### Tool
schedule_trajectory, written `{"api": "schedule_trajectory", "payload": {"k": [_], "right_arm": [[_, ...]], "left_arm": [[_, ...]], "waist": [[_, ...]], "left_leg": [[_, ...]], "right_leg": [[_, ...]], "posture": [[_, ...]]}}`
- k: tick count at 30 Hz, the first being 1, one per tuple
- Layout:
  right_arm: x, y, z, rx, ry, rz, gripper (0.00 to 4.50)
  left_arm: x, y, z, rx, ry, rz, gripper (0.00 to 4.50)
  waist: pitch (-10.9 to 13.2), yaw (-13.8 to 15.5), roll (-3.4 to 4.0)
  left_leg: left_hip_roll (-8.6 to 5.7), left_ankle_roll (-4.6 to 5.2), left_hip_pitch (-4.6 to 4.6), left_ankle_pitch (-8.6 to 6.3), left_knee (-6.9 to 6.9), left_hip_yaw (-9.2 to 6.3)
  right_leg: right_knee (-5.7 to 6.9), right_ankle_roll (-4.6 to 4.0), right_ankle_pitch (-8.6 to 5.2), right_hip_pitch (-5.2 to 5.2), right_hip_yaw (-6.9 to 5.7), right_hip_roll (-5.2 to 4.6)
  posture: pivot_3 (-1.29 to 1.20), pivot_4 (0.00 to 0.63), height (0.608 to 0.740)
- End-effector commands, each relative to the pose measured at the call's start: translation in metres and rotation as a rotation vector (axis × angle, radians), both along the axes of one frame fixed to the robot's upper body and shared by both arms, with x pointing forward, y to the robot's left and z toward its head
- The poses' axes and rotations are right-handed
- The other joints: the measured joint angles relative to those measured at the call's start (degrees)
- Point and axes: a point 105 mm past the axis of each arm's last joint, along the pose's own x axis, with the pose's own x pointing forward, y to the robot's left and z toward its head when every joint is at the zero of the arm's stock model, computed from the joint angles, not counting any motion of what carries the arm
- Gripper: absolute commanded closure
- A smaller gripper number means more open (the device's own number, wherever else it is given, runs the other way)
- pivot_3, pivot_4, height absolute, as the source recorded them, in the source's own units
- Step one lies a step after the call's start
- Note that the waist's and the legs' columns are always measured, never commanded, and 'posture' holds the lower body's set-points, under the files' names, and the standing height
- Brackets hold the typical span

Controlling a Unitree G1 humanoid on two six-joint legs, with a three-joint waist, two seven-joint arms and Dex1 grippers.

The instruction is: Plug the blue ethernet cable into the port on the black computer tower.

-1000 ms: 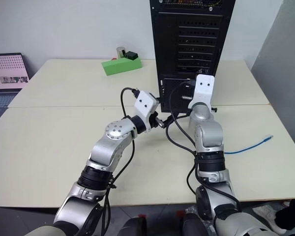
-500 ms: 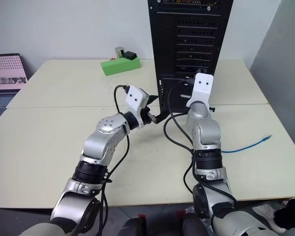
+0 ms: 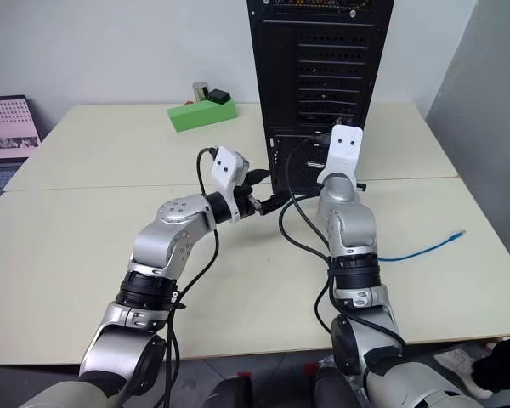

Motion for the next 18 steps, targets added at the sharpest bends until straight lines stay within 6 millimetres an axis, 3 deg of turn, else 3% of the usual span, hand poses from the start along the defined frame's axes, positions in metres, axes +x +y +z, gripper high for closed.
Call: {"api": "schedule_trajectory", "payload": {"k": [1, 8, 13, 14, 18], "right_arm": [[-0.001, 0.012, 0.043, -0.007, -0.154, 0.044, 4.5], [-0.002, 0.013, 0.036, 0.02, -0.158, 0.093, 4.5], [-0.007, 0.009, 0.02, 0.041, -0.162, 0.172, 4.5], [-0.007, 0.008, 0.017, 0.034, -0.16, 0.179, 3.8], [-0.009, 0.006, 0.012, 0.036, -0.152, 0.189, 3.06]], "left_arm": [[-0.004, -0.002, 0.018, -0.011, -0.056, -0.024, 0.22], [-0.003, -0.002, 0.018, -0.004, -0.063, -0.024, 0.22], [-0.004, -0.002, 0.019, -0.002, -0.07, -0.025, 0.22], [-0.004, -0.003, 0.02, -0.002, -0.071, -0.025, 0.22], [-0.004, -0.003, 0.02, 0.0, -0.076, -0.026, 0.22]], "waist": [[0.0, 0.0, 0.0], [0.0, 0.0, 0.0], [0.0, -0.2, 0.0], [0.0, -0.2, 0.0], [0.0, -0.1, 0.0]], "left_leg": [[0.0, 0.0, 0.0, 0.0, 0.0, 0.0], [0.0, 0.0, 0.03, 0.0, 0.02, 0.0], [0.0, 0.0, 0.04, 0.0, 0.01, 0.01], [0.0, 0.0, 0.04, 0.0, 0.0, 0.0], [0.0, 0.0, 0.03, 0.0, -0.01, 0.01]], "right_leg": [[0.01, 0.0, 0.0, 0.0, 0.0, 0.0], [0.11, 0.0, 0.0, 0.0, 0.01, 0.0], [0.11, 0.0, 0.0, -0.02, 0.04, 0.01], [0.11, 0.0, 0.0, -0.02, 0.02, 0.01], [0.07, 0.0, -0.01, -0.02, 0.02, 0.01]], "posture": [[0.0, 0.15, 0.74], [0.0, 0.15, 0.74], [0.0, 0.15, 0.74], [0.0, 0.15, 0.74], [0.0, 0.15, 0.74]]}}
